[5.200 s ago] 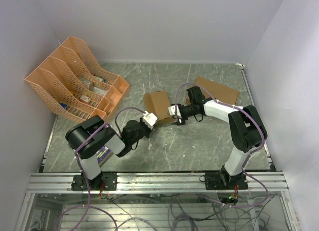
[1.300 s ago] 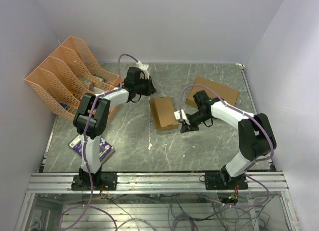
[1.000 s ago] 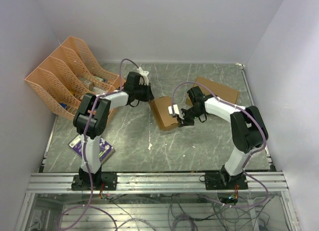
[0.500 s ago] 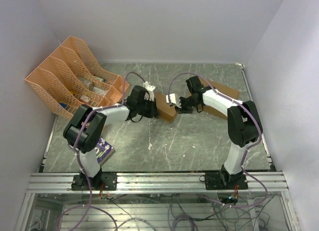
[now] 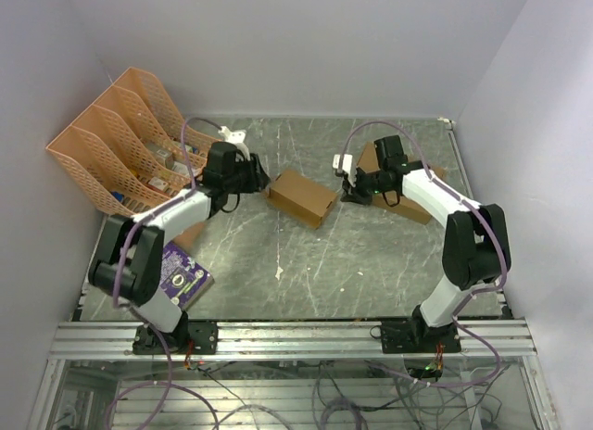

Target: Fold the paper box

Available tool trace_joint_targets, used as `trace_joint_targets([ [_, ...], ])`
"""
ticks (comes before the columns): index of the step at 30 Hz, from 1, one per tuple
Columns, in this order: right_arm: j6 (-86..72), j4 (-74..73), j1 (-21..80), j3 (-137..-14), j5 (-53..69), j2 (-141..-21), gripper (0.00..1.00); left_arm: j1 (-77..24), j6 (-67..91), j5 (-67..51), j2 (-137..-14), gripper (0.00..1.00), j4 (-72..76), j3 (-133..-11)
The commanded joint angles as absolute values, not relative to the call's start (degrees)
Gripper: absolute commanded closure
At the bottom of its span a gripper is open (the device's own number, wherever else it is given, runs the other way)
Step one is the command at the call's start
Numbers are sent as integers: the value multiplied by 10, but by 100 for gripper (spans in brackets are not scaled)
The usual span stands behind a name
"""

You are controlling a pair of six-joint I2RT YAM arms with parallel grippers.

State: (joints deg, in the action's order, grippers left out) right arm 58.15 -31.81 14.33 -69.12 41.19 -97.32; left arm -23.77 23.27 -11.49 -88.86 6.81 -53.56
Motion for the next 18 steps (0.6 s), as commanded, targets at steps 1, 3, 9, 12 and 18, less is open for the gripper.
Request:
trace_joint_targets([
  [1, 380, -202, 145, -662, 380, -992, 100, -203, 240, -60, -984, 52, 86, -604],
  [3, 337, -183, 146, -660, 348, -1003, 100, -198, 231, -53, -1040, 57, 65, -662],
  [9, 291, -158, 159, -661, 278, -1037, 100, -203, 206, -107, -1135, 67, 56, -739],
  [12, 291, -169, 173, -685, 260, -1061, 100, -213, 194, -127, -1143, 67, 50, -742],
  [18, 297, -198, 192, -742, 235, -1106, 100, -232, 200, -137, -1088, 69, 62, -664],
])
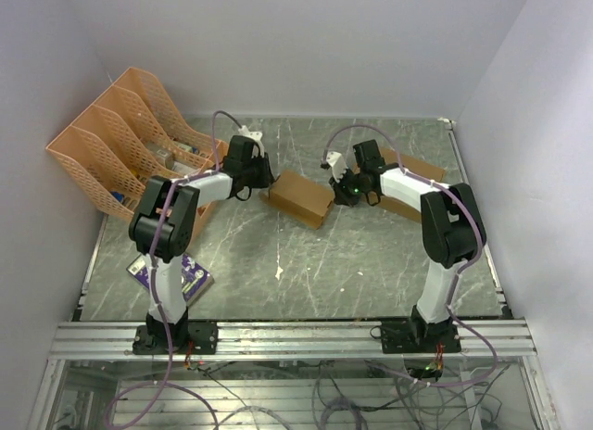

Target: Fold the paper box

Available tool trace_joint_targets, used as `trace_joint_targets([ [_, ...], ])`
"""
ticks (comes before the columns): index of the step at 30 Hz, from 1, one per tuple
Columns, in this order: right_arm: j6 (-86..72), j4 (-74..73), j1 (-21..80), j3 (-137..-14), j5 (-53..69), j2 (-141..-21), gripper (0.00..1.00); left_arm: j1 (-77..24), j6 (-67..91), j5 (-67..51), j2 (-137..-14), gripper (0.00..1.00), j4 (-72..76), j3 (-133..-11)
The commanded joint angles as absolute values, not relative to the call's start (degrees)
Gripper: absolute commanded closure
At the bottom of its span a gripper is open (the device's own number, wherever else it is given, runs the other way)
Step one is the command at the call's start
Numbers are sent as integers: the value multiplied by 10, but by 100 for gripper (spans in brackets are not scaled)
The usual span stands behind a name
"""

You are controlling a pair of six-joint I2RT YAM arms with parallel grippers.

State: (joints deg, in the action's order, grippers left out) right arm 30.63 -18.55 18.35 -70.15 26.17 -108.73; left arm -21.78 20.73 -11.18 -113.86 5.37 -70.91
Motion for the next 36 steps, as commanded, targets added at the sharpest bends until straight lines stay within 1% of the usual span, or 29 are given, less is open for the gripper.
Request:
trace_joint_targets([
  [1, 300, -202, 193, -753, 234, -1111, 100, -236, 204, -136, -1073, 69, 63, -647],
  [9, 350, -255, 209, -824, 244, -1152, 100, -277, 243, -112, -945, 69, 64, -526],
  [15, 391, -285, 220, -897, 253, -1201, 100, -355, 286, -89, -902, 68, 79, -453],
  [23, 449, -344, 221, -1008, 264, -1238, 85, -419, 325, -64, -856, 68, 75, -396],
  [28, 465, -357, 221, -1038, 287, -1209, 78, -433, 332, -41, -758, 67, 36, -376],
  [29, 472, -362, 220, -1029, 319, -1193, 74, -433, 330, -31, -734, 66, 22, -371],
  [31, 517, -385, 219, -989, 395, -1142, 64, -430, 323, 1, -686, 61, 5, -363],
  [32, 544, -394, 219, -958, 438, -1112, 58, -426, 318, 17, -664, 55, 4, -357],
  [33, 572, -398, 219, -916, 482, -1080, 51, -414, 316, 29, -648, 46, 10, -352],
  [34, 610, -402, 219, -872, 523, -1049, 43, -394, 316, 28, -638, 40, 22, -345],
  [36, 700, -411, 221, -785, 573, -985, 29, -335, 324, -14, -635, 34, 75, -332],
])
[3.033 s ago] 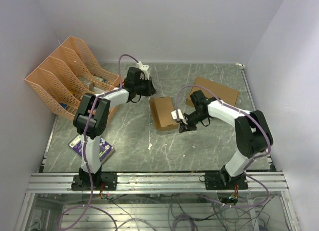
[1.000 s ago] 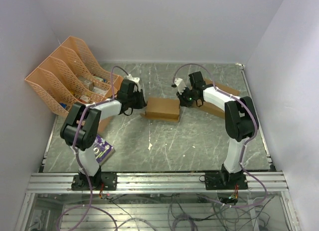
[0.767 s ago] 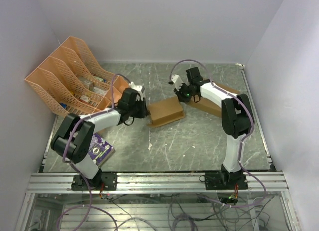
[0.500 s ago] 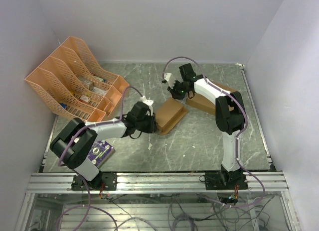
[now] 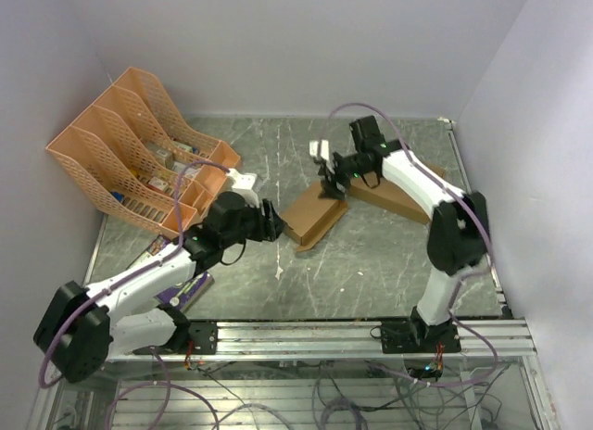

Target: Fold the paper box

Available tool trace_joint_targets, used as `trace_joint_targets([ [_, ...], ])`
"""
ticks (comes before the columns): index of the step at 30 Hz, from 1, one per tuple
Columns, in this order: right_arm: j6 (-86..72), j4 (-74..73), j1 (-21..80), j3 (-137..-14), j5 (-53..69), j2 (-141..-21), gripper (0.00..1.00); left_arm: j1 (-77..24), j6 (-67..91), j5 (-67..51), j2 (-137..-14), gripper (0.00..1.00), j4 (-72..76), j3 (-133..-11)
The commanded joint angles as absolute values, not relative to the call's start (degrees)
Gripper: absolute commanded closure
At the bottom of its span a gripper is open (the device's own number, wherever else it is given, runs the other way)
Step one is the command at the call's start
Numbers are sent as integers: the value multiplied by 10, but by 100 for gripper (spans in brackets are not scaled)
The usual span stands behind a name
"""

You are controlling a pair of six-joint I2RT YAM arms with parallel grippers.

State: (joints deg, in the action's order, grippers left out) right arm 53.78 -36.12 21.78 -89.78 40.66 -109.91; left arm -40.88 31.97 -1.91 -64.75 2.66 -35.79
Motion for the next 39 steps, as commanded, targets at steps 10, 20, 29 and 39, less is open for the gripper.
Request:
trace_joint_targets([
  [10, 608, -316, 189, -653, 425, -921, 90, -236, 299, -187, -898, 37, 204, -466],
  [20, 568, -313, 190, -702, 376, -1031, 100, -241, 293, -226, -973, 41, 227, -470],
  [29, 550, -293, 212, -750, 346, -1080, 100, -264, 301, -258, -984, 41, 257, -448],
  [39, 571, -314, 240, -851, 355, -1153, 100, -275, 303, -224, -884, 41, 217, -385],
])
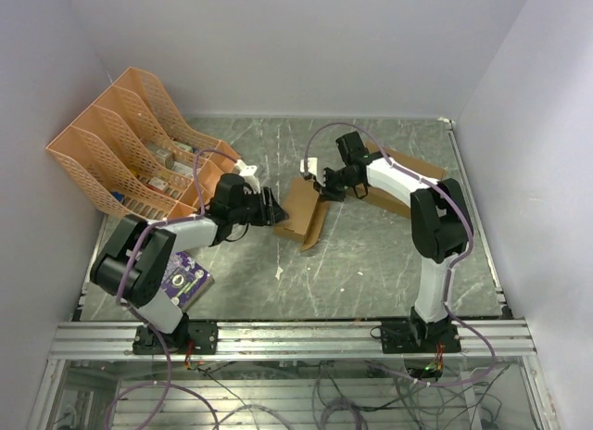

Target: Fold the paper box

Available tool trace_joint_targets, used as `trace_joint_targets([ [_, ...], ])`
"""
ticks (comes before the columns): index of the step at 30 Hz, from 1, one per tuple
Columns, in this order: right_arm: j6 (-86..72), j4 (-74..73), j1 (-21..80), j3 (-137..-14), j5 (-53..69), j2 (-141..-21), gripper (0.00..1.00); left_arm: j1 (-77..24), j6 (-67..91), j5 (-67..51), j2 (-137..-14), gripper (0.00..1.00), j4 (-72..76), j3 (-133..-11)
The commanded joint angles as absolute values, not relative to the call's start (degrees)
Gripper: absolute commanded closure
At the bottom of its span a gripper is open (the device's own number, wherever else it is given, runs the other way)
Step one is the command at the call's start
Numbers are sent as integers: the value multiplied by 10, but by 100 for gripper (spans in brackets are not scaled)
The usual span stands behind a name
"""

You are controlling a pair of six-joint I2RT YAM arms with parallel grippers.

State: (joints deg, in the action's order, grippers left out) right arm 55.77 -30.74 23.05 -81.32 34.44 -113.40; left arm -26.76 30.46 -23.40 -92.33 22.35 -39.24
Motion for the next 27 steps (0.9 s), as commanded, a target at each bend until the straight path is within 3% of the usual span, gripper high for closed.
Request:
trace_joint_targets([
  [1, 580, -325, 244, -860, 356, -1154, 100, -276, 303, -224, -874, 40, 213, -381],
  [6, 640, -390, 242, -876, 365, -1140, 96, -278, 285, -165, -789, 40, 132, -370],
  [10, 756, -474, 229, -806, 458, -1049, 83, -278, 290, -147, -706, 39, 137, -336],
  [13, 859, -527, 239, -710, 554, -976, 59, -277, 293, -142, -648, 39, 237, -283],
  [15, 908, -480, 252, -627, 585, -921, 40, -276, 301, -129, -609, 35, 323, -240],
  [16, 912, -434, 259, -588, 591, -895, 32, -276, 307, -120, -596, 29, 361, -220],
  [17, 928, -412, 264, -556, 591, -882, 29, -276, 321, -108, -585, 16, 397, -204],
  [19, 930, -386, 271, -539, 578, -887, 35, -274, 348, -95, -579, 2, 434, -185],
  [27, 812, -204, 338, -470, 450, -857, 52, -270, 342, -126, -636, 10, 393, -199],
])
